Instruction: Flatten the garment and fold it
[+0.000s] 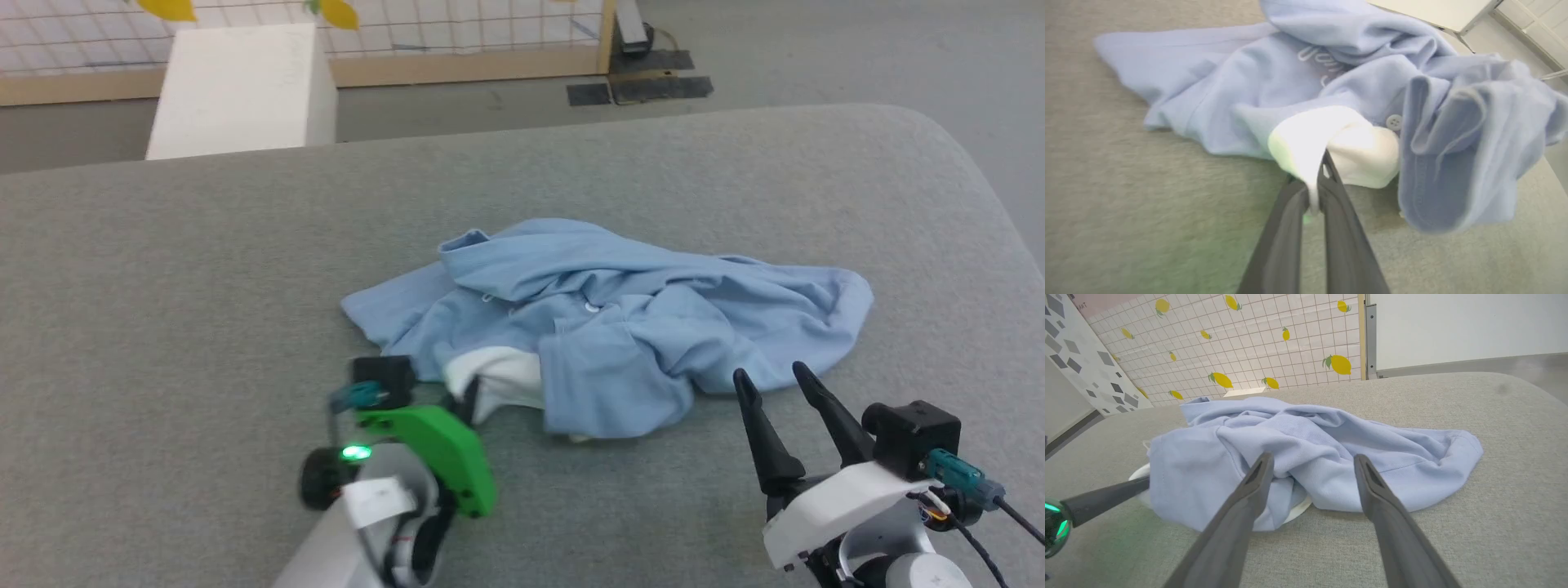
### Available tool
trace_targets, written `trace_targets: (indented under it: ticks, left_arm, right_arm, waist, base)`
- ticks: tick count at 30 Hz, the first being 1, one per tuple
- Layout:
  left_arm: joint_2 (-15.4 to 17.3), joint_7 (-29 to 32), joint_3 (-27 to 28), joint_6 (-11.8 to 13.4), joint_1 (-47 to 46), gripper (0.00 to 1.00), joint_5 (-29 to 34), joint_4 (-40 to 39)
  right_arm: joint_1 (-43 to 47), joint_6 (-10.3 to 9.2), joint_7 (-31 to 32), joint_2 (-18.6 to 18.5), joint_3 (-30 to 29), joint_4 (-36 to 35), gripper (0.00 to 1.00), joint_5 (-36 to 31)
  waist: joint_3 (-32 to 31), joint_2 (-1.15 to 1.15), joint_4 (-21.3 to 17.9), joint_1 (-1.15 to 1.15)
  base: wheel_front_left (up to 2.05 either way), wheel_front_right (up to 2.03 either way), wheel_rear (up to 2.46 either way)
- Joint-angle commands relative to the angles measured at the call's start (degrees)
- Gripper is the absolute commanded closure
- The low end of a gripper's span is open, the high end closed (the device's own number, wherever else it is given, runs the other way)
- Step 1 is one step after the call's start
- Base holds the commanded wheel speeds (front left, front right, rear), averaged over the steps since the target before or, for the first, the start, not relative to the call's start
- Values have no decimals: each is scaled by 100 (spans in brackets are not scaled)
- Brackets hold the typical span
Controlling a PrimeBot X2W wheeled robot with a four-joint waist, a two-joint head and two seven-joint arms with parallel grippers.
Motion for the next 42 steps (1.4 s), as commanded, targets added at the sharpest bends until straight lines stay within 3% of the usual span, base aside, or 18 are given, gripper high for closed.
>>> trace_targets:
  ticks: [1, 6, 12, 13, 14, 15, 18, 26, 29, 34, 35, 37, 42]
  left_arm:
    - [190, -189, 189, 114, 220, 100, -79, -166]
    - [626, -414, 651, 420, 861, 100, -194, -833]
    - [1066, -343, 1097, 1001, 1560, 100, -191, -1430]
    - [1091, -319, 1148, 1090, 1641, 83, -199, -1495]
    - [1103, -306, 1152, 1088, 1683, 15, -214, -1551]
    - [1067, -323, 1168, 1043, 1713, 0, -289, -1623]
    - [1006, -507, 1148, 917, 1739, 0, -324, -1768]
    - [759, -1876, 1164, 687, 1550, 0, 120, -1814]
    - [640, -2036, 1222, 686, 1437, 0, 419, -1834]
    - [393, -2068, 1428, 560, 1311, 0, 732, -1818]
    - [317, -2069, 1460, 515, 1307, 0, 777, -1801]
    - [216, -2069, 1521, 428, 1299, 0, 853, -1770]
    - [36, -2070, 1692, 269, 1316, 0, 990, -1660]
  right_arm:
    - [103, -8, -24, 10, 11, -68, 0, -46]
    - [190, -8, 35, 10, 53, -114, 0, -108]
    - [294, -8, 233, 10, 167, -174, 0, -268]
    - [299, -8, 262, 10, 218, -196, 0, -287]
    - [288, -8, 275, 10, 268, -213, 0, -311]
    - [264, -8, 293, 10, 351, -231, 0, -348]
    - [113, -8, 341, -4, 752, -283, 0, -418]
    - [-789, -8, 629, -357, 2350, -13, 0, -469]
    - [-1212, -8, 983, -443, 2822, 334, 0, -451]
    - [-1708, -8, 1815, -438, 3095, 901, 0, -546]
    - [-1774, -8, 2034, -432, 3113, 1010, 14, -574]
    - [-1875, -8, 2288, -417, 3149, 1114, 98, -556]
    - [-1985, -8, 2273, -408, 2894, 993, 100, -379]
  waist:
    - [-196, 0, 284, 0]
    - [-325, 0, 659, 0]
    - [-371, 0, 1077, 0]
    - [-359, 0, 1141, 0]
    - [-345, 0, 1185, 0]
    - [-329, 0, 1242, 0]
    - [-277, 0, 1343, 0]
    - [-102, 0, 1617, 0]
    - [-28, 0, 1728, 0]
    - [109, 0, 1882, 0]
    - [134, 0, 1911, 0]
    - [173, 0, 1946, 0]
    - [205, 0, 1961, 0]
  base:
    - [0, 0, 0]
    - [0, 0, 0]
    - [0, 0, 0]
    - [0, 0, 0]
    - [0, 0, 0]
    - [0, 0, 0]
    - [0, 0, 0]
    - [0, 0, 0]
    - [0, 0, 0]
    - [0, 0, 0]
    - [0, 0, 0]
    - [0, 0, 0]
    - [0, 0, 0]
